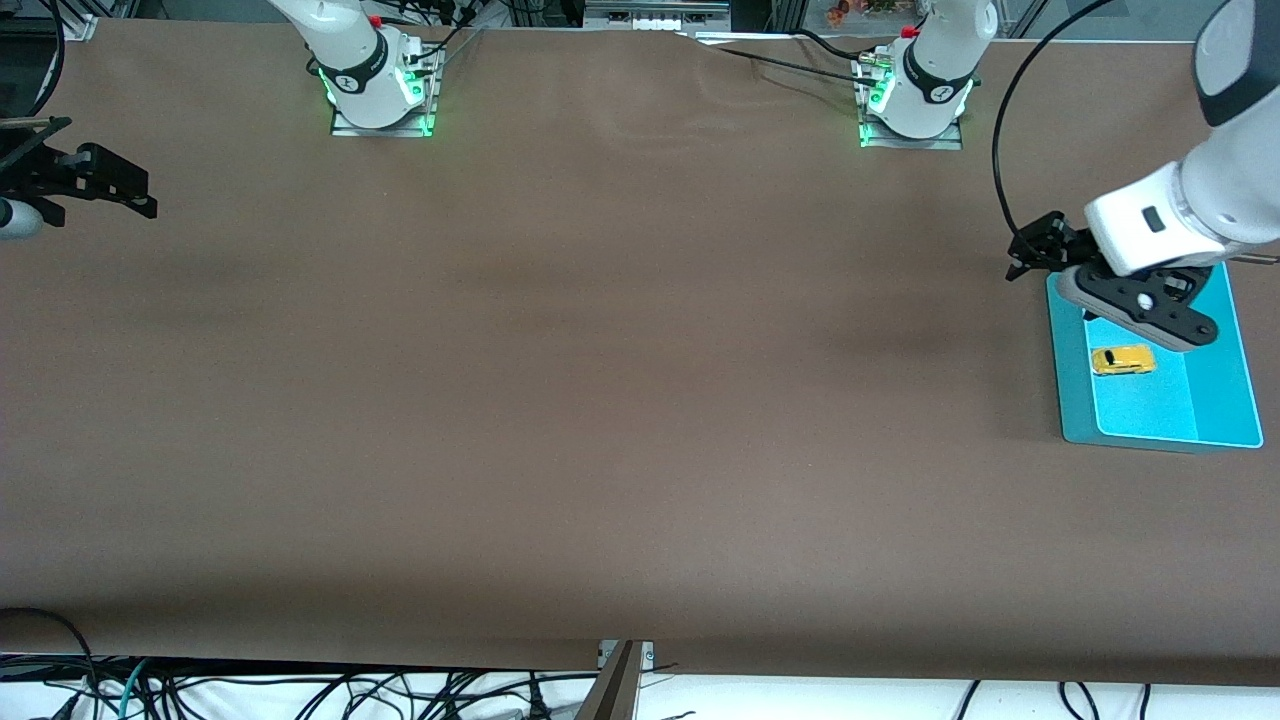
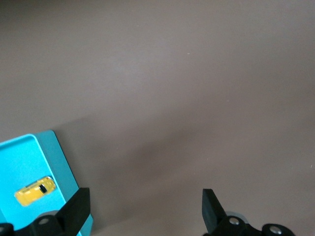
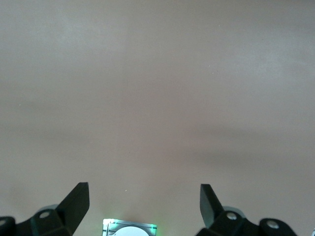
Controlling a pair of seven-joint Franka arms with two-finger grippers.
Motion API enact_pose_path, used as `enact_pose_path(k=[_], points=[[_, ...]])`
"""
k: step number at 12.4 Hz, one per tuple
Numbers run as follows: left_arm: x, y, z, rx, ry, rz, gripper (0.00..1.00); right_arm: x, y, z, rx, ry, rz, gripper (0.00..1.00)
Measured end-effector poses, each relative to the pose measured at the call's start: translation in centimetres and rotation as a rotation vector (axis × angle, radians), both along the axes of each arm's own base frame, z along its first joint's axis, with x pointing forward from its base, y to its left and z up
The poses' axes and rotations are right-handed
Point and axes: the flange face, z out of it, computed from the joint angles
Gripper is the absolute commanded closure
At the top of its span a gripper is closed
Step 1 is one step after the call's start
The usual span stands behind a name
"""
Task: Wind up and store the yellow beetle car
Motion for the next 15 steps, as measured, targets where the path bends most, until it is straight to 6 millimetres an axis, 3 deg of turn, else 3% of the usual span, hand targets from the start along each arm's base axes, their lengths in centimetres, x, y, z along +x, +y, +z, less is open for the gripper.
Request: enact_pose_path(k=[4, 7, 9, 15], points=[[-1.0, -3.5, 1.2, 0.026, -0.017, 0.213, 0.0, 0.0, 0.0, 0.0, 0.0, 0.0, 0.0, 0.01], [-1.5, -2.3, 1.4, 0.04, -0.027, 0.306, 0.0, 0.0, -0.1, 0.0, 0.0, 0.0, -0.002, 0.01], [-1.6, -1.0, 0.6, 0.047, -0.021, 0.333, 0.0, 0.0, -0.2, 0.0, 0.0, 0.0, -0.003, 0.01], [-2.6, -0.9, -0.2, 0.06, -0.043, 0.331, 0.0, 0.0, -0.2, 0.0, 0.0, 0.0, -0.004, 0.01]])
